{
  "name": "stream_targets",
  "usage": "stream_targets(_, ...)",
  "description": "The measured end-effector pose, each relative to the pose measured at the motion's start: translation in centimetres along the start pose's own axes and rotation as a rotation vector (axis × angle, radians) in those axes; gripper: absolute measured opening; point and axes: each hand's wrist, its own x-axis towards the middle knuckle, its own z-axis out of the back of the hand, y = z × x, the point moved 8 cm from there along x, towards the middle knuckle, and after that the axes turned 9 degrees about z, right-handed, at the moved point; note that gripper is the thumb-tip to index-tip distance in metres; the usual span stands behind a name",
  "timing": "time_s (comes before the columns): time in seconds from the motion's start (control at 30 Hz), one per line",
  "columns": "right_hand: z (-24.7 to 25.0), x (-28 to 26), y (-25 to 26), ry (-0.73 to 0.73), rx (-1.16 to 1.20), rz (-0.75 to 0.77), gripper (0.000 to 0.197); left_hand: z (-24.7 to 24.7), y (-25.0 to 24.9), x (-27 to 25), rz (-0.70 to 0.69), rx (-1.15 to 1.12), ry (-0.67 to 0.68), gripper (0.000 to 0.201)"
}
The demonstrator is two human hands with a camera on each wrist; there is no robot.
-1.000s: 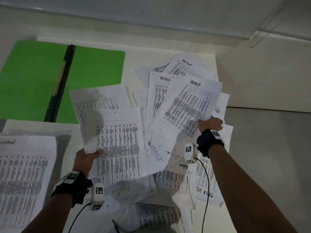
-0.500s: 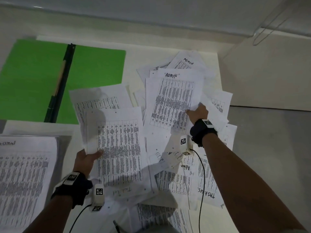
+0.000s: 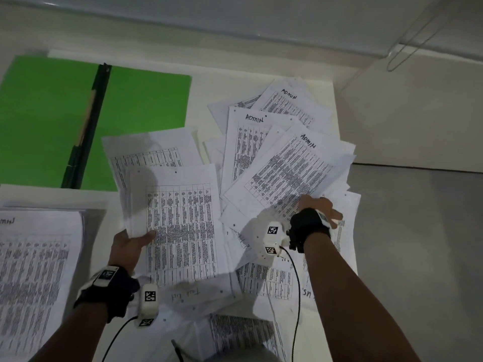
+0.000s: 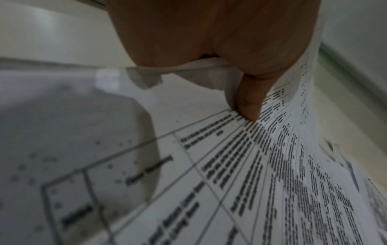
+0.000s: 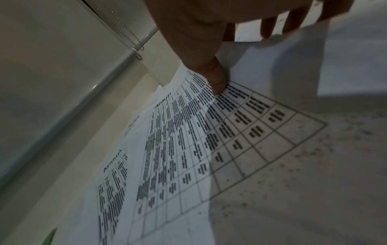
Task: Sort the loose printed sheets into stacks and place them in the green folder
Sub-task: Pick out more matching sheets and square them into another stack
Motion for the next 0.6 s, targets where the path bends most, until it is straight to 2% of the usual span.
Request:
stream_targets(0.07, 0.0, -0.2, -1.9, 0.002, 0.017, -0.136, 0.040, 0.0, 0.0, 0.0, -0.014, -0.002, 0.000, 0.026)
stream_targets(0.13, 1.1, -0.7, -1.5, -0.040, -0.026, -0.159, 0.038, 0.1, 0.2, 0.3, -0.012, -0.013, 0.000, 0.024)
stream_targets(0.2, 1.3, -0.7, -0.3, -0.005, -0.018, -0.074, 0.040, 0.2, 0.6, 0.8, -0.004, -0.011, 0.007, 0.021)
stream_targets(0.33, 2.1, 0.4, 4.4, -0.020, -0.010, 0.292, 0.029, 0.4, 1.3, 1.9, 0.003, -0.020, 0.002, 0.024)
stream_targets(0.4, 2.0, 1.1, 6.1, 0.029, -0.059, 0.407, 0.029, 0.4, 1.5, 2.1, -0.001, -0.020, -0.001, 0.025)
stream_targets(0.53, 1.2, 2.4, 7.9, 0.173, 0.015, 0.487, 0.050, 0.3, 1.6, 2.5, -0.014, -0.031, -0.002, 0.027)
stream_targets(0.6, 0.4, 2.5, 8.4, 0.248, 0.057, 0.481, 0.074, 0.3, 1.6, 2.6, -0.015, -0.029, 0.002, 0.026)
